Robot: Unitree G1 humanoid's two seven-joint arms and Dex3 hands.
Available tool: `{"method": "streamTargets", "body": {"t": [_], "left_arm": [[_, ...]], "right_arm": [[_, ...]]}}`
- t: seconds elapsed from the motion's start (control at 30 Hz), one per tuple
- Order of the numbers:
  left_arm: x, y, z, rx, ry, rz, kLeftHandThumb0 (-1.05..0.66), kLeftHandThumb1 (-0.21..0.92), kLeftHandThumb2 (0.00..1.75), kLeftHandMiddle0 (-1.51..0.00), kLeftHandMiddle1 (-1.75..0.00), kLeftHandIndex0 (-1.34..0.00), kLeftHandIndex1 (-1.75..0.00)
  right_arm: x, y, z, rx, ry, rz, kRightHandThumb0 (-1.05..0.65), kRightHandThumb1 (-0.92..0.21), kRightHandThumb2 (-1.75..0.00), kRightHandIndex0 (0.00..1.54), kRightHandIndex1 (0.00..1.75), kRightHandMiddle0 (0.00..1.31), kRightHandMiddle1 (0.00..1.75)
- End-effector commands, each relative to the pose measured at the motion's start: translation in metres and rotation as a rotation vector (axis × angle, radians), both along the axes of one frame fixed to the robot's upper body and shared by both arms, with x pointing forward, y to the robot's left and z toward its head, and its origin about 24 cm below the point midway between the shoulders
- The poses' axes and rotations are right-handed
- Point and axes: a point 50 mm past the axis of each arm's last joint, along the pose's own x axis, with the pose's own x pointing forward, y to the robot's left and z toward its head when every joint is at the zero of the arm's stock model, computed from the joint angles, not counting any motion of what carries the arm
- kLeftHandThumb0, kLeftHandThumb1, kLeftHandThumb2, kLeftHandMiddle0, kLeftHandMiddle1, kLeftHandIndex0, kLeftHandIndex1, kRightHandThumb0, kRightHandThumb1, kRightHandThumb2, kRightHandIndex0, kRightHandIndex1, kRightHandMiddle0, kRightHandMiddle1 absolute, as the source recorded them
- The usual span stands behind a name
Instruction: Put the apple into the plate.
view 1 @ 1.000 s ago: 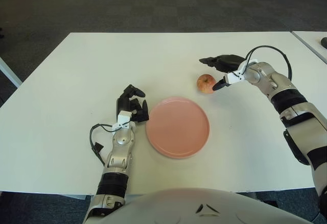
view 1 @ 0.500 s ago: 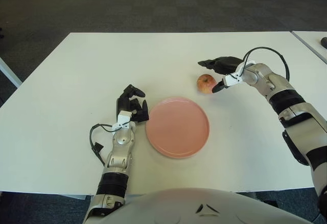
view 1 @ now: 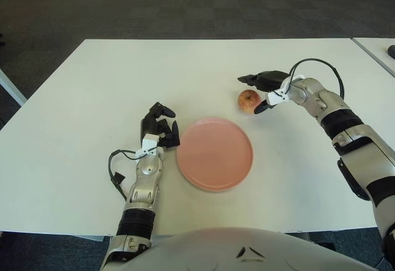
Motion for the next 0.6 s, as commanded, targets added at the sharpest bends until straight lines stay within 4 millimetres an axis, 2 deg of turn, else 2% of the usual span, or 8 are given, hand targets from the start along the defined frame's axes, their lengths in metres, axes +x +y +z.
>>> {"method": "streamTargets", "body": {"t": [0.0, 0.57], "left_arm": [[0.001, 0.000, -0.002, 0.011, 0.012, 0.004, -0.56, 0.12, 1.56, -1.24, -1.75, -0.77, -1.75], [0.000, -0.002, -0.001, 0.001, 0.012, 0.001, -0.54, 0.16, 1.51, -1.23, -1.75, -0.74, -1.75]], "right_arm": [[-0.002, 0.002, -0.004, -0.020, 0.014, 0.006, -1.05, -0.92, -0.20, 0.00, 0.00, 0.00, 0.00], [-0.004, 0.007, -0.020, -0.070, 0.062, -0.007, -1.05, -0.92, -0.20, 0.00, 0.00, 0.00, 0.00]]}}
